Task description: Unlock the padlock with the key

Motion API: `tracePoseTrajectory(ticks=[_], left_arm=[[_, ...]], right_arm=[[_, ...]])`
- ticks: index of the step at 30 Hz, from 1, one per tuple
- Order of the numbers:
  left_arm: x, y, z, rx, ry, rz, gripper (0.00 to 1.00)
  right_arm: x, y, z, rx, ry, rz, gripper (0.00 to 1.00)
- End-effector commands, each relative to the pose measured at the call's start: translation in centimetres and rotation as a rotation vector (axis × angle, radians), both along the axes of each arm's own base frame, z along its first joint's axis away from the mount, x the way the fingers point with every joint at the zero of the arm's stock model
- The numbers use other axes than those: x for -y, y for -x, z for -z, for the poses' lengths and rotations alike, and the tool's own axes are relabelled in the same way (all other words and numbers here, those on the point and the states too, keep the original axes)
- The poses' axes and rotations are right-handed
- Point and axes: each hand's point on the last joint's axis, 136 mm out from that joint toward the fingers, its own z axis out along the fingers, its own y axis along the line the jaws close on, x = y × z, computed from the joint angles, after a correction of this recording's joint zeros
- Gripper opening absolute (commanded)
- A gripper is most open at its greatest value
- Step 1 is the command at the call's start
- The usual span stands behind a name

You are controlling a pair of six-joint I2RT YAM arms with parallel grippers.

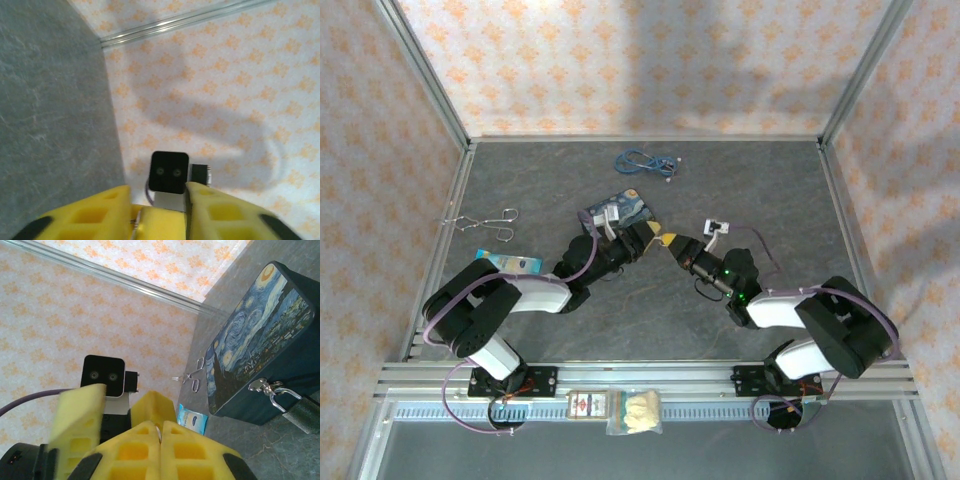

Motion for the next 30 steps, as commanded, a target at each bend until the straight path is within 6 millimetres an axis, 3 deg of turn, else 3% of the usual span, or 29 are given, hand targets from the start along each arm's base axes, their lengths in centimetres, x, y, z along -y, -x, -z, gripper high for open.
tracePoseTrajectory(ticks=[1, 10, 13, 15, 21, 30], left_arm=[[0.3, -0.3, -2.1, 0.055, 0.049, -0.003, 0.19], [0.5, -0.2, -2.0, 0.051, 0.049, 0.009, 0.00], [0.5, -0.2, -2.2, 0.069, 0.032, 0.022, 0.00], [0.6, -0.3, -2.3, 0.089, -0.002, 0.051, 0.00], [0.6, -0.7, -0.9, 0.092, -0.128, 0.145, 0.00], [1.6, -0.2, -1.3, 0.149, -0.235, 0.266, 0.00]], right_arm=[[-0.1, -0.4, -1.9, 0.056, -0.042, 0.020, 0.00], [-0.1, -0.5, -2.1, 0.059, -0.031, 0.024, 0.00], [-0.3, -0.1, -2.4, 0.100, 0.030, -0.008, 0.38], [-0.3, 0.0, -2.2, 0.127, 0.102, -0.035, 0.46], [0.1, 1.2, -3.4, 0.237, 0.154, -0.179, 0.47], [-1.3, 1.6, -2.8, 0.276, 0.189, -0.321, 0.42]])
